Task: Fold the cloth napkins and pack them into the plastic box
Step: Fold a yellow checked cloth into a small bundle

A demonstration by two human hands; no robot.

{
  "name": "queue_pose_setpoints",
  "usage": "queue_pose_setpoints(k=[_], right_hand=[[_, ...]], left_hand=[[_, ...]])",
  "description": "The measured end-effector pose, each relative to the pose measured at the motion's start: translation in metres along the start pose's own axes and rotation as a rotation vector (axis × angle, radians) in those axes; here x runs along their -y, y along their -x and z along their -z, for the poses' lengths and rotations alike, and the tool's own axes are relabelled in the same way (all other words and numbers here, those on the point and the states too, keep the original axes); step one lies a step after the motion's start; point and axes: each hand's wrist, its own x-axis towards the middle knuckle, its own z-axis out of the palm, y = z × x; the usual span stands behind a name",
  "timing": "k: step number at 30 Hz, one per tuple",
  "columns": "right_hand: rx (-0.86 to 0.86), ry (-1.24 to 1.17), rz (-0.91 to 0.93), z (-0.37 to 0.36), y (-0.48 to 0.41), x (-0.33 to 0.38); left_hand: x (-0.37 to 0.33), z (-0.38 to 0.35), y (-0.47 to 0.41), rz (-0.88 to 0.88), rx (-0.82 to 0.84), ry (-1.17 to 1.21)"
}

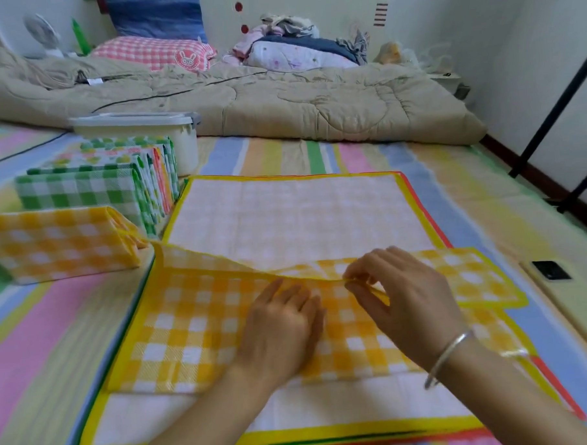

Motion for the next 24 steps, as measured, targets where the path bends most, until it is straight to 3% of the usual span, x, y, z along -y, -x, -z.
queue_pose_setpoints(k=[3, 7, 11, 17, 24], right_hand=[[-0.019, -0.031, -0.044, -0.009, 0.019, 0.004], [0.055, -0.017, 0.06, -0.019, 0.043, 0.005], [0.124, 0.006, 0.09, -0.023, 0.068, 0.005], [0.181, -0.02, 0.057, -0.024, 0.086, 0.009], [0.141, -0.048, 0.043, -0.027, 0.096, 0.014]], left_hand=[[-0.018, 0.031, 0.007, -0.162, -0.135, 0.107], [-0.022, 0.067, 0.02, -0.261, -0.097, 0.202], [0.007, 0.066, 0.04, -0.123, -0.005, 0.156], [0.022, 0.055, 0.067, 0.027, 0.236, 0.276], [0.018, 0.056, 0.066, 0.083, 0.223, 0.324]])
